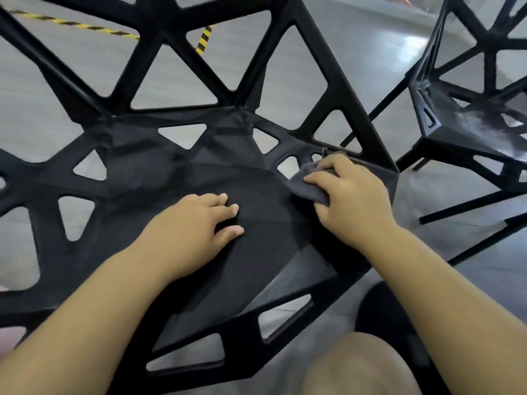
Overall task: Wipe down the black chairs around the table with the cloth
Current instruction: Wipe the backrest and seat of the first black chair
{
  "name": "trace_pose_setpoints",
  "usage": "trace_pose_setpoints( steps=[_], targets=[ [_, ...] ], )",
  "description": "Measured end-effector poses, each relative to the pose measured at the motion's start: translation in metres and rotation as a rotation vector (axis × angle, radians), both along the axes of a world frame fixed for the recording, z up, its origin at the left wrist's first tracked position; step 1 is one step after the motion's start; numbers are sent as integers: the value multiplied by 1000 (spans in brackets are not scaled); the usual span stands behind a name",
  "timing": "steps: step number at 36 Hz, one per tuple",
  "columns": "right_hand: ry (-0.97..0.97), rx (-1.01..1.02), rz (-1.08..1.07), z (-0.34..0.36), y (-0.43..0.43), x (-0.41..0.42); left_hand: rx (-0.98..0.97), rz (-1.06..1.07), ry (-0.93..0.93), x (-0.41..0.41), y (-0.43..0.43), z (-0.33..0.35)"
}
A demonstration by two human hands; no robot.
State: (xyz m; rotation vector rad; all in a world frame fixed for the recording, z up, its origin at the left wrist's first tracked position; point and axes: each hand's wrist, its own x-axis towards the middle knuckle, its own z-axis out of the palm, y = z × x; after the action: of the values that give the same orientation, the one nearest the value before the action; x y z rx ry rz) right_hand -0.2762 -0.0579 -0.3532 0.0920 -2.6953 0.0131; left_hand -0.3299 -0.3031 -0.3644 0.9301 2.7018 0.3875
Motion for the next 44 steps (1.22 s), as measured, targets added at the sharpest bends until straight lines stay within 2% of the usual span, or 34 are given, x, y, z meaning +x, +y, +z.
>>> trace_pose_setpoints(
  steps=[4, 11, 14, 17, 21, 24, 29, 34, 39, 44],
  targets=[
    [127, -42, 31, -6, -1, 4, -17, -4, -20, 2, 3, 2],
    [360, -345, 165, 18, -14, 8, -50, 7, -108, 5, 7, 12],
    [422, -498, 156, 46, -25, 2, -123, -1, -161, 3, 9, 17],
    [397, -565, 150, 69, -32, -3, -207, -20, -213, 2, 9, 21],
    [212, -664, 106, 73, -34, 10, -242, 12, -261, 11, 5, 33],
    [-64, -676, -6, 55, -33, 41, -268, 57, -312, 24, 1, 44],
    [-487, -571, -234, 30, -24, 100, -329, 77, -397, 43, -11, 58],
    [-675, -573, -371, 58, -23, 106, -419, 53, -521, 56, -24, 74],
    [-1018, -491, -495, 92, -15, 96, -546, 7, -639, 62, -34, 110],
    [-1180, -435, -507, 143, -8, 78, -528, 37, -682, 66, -48, 165]
  ],
)
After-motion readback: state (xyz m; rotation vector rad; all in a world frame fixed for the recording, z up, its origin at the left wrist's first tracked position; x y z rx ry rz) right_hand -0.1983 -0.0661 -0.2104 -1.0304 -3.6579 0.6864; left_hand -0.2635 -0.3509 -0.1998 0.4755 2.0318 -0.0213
